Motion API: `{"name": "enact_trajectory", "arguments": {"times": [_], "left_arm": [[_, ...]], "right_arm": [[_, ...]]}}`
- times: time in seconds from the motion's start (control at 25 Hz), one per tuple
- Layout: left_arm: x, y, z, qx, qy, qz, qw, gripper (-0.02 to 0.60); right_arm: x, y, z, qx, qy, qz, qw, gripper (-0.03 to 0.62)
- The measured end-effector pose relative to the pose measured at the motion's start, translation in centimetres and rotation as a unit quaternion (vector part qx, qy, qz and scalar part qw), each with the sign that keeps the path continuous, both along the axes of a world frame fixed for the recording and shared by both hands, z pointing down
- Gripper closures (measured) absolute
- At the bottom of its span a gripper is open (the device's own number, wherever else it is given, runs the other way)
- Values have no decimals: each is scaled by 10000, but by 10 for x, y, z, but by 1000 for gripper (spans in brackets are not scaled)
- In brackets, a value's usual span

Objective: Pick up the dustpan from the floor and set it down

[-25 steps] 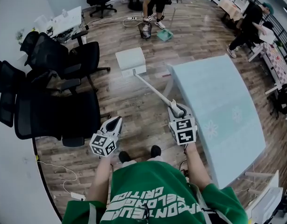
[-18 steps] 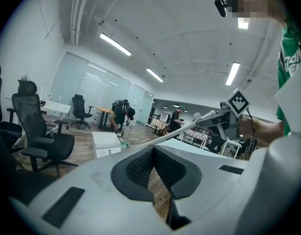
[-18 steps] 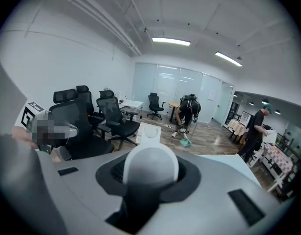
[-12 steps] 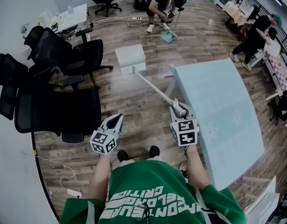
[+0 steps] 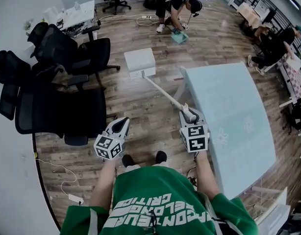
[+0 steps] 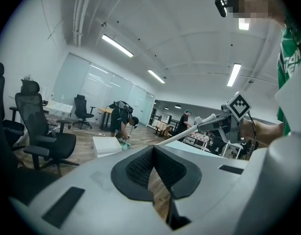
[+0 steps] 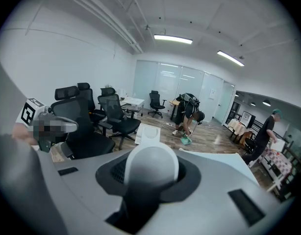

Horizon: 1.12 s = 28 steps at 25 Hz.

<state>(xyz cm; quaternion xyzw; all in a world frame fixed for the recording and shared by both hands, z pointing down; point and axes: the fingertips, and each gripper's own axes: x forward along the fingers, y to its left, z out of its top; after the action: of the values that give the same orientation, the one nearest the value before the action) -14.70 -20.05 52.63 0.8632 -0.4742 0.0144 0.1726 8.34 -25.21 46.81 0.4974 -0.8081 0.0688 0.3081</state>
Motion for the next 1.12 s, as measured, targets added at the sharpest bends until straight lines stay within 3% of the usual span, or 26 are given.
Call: {"name": "enact_trajectory", "arguments": {"times": [0.72,1.12], "left_arm": [[-12,9,13,-153,-42,-217,9996,580],[-29,20,24,-291,4,-464,9985,580]], "right_arm": [[-2,3,40,-435,183,-139,9988,485],[-11,9,95,-1052,451,-331,9929,484]]}}
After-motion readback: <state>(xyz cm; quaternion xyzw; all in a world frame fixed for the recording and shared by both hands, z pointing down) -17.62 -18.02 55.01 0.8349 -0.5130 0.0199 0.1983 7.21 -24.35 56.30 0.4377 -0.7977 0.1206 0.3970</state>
